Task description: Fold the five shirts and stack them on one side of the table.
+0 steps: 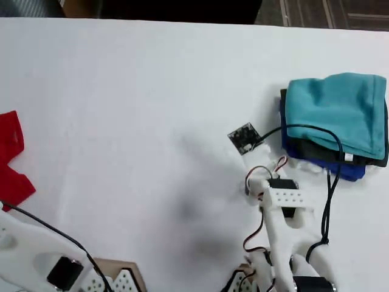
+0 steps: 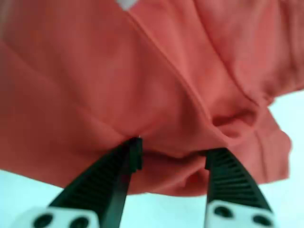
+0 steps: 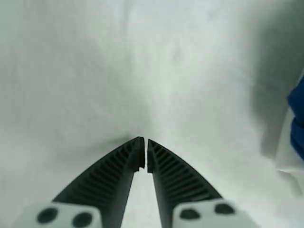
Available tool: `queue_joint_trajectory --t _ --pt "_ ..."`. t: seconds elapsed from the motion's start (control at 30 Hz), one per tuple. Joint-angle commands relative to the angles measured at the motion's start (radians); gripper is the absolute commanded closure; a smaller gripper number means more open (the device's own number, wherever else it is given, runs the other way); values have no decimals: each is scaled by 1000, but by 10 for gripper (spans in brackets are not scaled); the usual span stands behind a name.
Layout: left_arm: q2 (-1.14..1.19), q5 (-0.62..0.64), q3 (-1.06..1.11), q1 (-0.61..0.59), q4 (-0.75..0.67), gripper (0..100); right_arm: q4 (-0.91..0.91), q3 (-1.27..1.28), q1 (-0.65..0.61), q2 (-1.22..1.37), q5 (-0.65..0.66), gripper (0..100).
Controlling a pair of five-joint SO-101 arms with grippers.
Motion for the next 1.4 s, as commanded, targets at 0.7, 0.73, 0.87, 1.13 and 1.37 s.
queue_joint_trajectory --t 0.7,0.73,0.87,1.13,1.37 --pt "-239 -51 -16 396 339 975 -28 -5 -8 -5 -2 974" --pt "-281 -43 10 440 339 975 -28 -5 -8 -5 -3 974" --pt "-483 -38 182 635 341 975 -28 -5 -8 -4 -5 974" --pt "-947 -38 410 979 336 974 -28 -5 -8 -4 -6 974" --pt "-1096 -20 437 1003 327 951 -28 -5 -8 -4 -6 974"
